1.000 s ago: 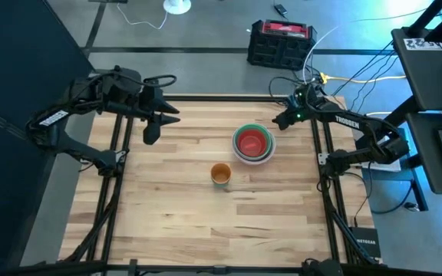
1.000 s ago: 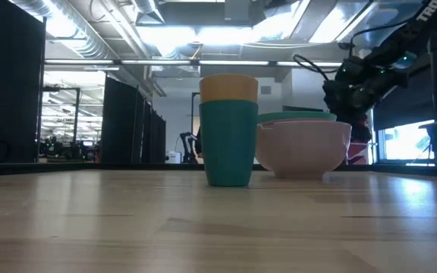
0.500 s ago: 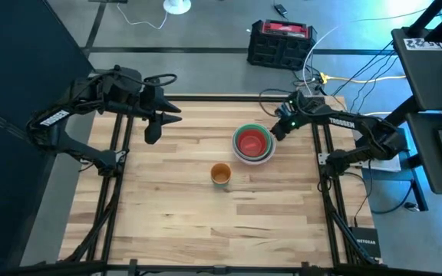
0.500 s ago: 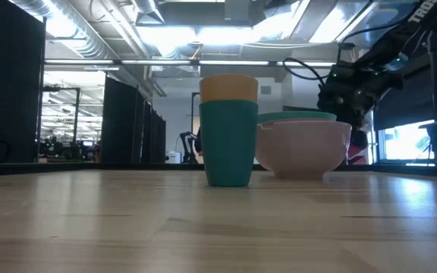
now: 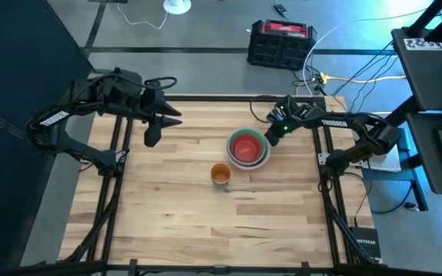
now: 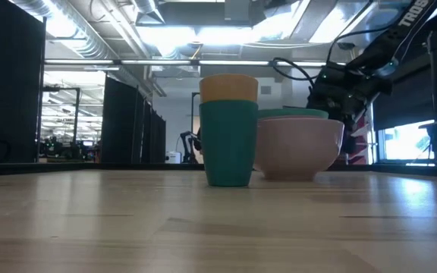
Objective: Nest bowls inside each other
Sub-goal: Adjust the bowls closer to the center of the table, then return to home position
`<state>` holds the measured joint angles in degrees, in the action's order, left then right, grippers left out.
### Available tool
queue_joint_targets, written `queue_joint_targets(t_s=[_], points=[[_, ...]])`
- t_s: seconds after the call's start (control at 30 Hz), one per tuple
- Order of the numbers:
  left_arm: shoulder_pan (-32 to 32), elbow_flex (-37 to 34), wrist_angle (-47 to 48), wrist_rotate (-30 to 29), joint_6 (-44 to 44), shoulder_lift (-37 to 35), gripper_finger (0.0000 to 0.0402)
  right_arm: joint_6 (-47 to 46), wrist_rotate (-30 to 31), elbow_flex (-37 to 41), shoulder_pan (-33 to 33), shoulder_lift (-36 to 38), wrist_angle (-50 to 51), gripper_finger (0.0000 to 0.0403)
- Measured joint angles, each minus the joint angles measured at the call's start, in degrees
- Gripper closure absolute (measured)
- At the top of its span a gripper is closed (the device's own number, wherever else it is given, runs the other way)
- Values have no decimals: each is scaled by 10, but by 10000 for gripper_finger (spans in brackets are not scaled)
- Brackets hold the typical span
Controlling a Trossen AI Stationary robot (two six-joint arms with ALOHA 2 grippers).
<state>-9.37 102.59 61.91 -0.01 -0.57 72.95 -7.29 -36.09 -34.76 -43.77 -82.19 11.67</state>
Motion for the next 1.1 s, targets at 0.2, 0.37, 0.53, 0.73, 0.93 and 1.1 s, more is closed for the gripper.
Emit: queue_joint_targets(t_s=[0.2, 0.37, 0.53, 0.73, 0.93, 1.1], points=[[0, 0, 0, 0, 1, 0, 299, -4, -8, 0, 15, 0, -1, 403], [0, 0, 0, 0, 1, 0, 299, -7, -15, 0, 27, 0, -1, 403], [0, 0, 0, 0, 1, 0, 299, -10, -22, 0, 39, 0, -2, 403], [0, 0, 0, 0, 1, 0, 299, -14, -33, 0, 41, 0, -14, 403], [0, 0, 1, 0, -3, 0, 299, -14, -27, 0, 41, 0, -14, 403], [4, 0, 12, 0, -9, 0, 299, 0, 76, -27, 76, 1, -2, 403]])
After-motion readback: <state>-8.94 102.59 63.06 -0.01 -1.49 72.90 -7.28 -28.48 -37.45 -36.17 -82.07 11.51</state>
